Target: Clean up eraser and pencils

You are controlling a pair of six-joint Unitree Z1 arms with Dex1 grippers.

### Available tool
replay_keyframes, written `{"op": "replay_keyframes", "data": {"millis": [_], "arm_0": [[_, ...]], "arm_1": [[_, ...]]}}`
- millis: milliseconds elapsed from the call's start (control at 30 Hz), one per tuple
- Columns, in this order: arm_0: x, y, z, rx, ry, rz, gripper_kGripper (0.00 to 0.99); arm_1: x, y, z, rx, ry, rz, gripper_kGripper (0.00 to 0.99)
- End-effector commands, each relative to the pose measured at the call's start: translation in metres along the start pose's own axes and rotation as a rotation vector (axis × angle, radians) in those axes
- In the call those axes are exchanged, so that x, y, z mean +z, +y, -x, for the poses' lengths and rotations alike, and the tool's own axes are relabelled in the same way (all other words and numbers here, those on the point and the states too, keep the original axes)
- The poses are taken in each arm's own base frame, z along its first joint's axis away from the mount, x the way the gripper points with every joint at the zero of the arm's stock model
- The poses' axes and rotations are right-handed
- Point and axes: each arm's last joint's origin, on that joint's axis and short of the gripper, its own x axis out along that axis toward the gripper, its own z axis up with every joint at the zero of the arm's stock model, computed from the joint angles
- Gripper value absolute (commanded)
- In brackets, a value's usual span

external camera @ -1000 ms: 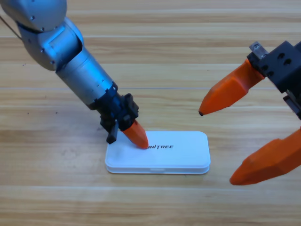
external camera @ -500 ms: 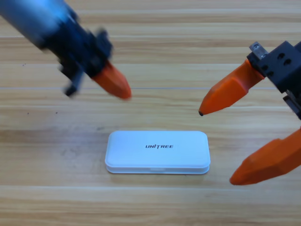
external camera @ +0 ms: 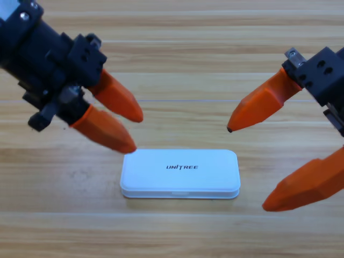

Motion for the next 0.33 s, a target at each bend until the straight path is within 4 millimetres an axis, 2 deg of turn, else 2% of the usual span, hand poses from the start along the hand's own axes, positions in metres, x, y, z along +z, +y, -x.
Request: {"op": "replay_keyframes", "data": {"millis": [33, 233, 333], "arm_0": [[-0.002, -0.006, -0.009, -0.002, 0.022, -0.010, 0.990], [-0.009, -0.015, 0.002, 0.074, -0.010, 0.045, 0.990], [-0.010, -0.015, 0.000, 0.079, -0.005, 0.050, 0.990]], "arm_1": [[-0.005, -0.011, -0.012, 0.020, 0.013, -0.033, 0.990], [-0.005, -0.012, -0.013, 0.019, 0.015, -0.036, 0.990], [-0.005, -0.012, -0.013, 0.019, 0.015, -0.036, 0.990]]}}
